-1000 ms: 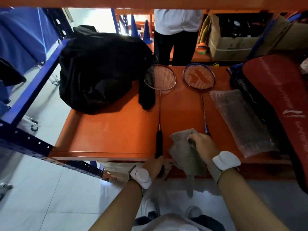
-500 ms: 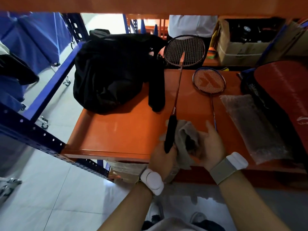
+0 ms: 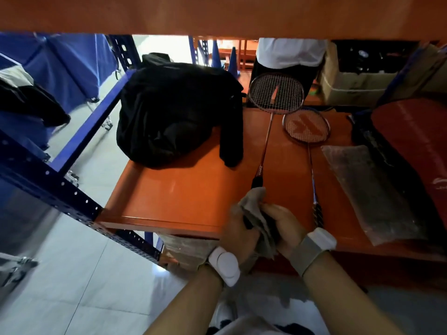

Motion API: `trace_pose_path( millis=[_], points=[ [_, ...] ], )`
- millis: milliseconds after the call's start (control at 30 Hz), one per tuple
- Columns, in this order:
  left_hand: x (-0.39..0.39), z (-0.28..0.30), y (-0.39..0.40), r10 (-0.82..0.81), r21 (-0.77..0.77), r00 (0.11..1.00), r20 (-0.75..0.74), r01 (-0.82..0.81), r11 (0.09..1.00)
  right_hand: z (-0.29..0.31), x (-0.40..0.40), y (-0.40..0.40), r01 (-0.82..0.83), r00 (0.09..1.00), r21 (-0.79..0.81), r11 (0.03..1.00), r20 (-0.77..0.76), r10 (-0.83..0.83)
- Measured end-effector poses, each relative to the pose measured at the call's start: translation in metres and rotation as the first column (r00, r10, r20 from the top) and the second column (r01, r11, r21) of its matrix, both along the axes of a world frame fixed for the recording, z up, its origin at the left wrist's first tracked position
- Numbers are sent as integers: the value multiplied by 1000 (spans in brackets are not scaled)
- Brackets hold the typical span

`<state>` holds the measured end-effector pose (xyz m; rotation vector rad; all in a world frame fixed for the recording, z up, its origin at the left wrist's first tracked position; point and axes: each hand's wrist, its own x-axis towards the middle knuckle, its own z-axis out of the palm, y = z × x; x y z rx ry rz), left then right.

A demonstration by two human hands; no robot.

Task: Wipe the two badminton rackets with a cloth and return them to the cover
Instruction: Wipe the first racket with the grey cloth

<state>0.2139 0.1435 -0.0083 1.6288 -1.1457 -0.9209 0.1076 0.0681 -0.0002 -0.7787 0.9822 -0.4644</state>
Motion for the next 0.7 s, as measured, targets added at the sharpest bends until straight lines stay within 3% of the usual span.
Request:
trace_pose_path(
  millis=[100,233,267,300,333,367,400,533,700],
  points=[
    [-13,3,8,46,132,996,75,-55,990,5,0,9,-44,998,4,999,34,44],
    [-49,12,5,212,386,977,-12,-191,902,5,-8,13,-41,998,-42,998,-39,39],
    [-55,11,4,164,431,980,113,-197,881,6,-12,13,-30,998,-29,999,-58,29],
    [-55,11,3,96,422,989,117,-137,896,7,-14,11,-16,997,-15,1000,-74,15],
    [-50,12,2,48,371,999,-13,-40,928,10,-18,11,1,996,0,1000,-87,-1],
    [-43,16,3,60,323,989,-133,-14,946,12,-21,9,22,995,12,1000,-99,-21],
    [-34,18,2,135,297,980,-145,-86,951,14,-24,7,43,992,22,999,-118,-40],
    [-19,20,-8,362,350,930,61,-360,865,24,-37,4,52,982,24,998,-182,-47],
    [-47,61,-25,256,397,955,151,-296,869,40,-41,2,26,978,-24,999,-205,-31]
  ],
)
